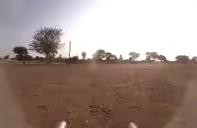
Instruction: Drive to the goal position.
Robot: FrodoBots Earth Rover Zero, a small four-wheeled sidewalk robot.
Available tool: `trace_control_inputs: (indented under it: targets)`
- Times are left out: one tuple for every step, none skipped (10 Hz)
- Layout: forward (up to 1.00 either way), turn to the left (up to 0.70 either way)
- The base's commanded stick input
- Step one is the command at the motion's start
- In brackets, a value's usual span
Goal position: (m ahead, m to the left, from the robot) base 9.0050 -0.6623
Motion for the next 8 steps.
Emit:
trace_control_inputs:
  targets:
    - [0.70, -0.35]
    - [0.70, -0.35]
    - [0.70, -0.08]
    - [0.70, 0.00]
    - [0.70, 0.00]
    - [0.70, 0.00]
    - [0.70, -0.02]
    - [0.70, -0.14]
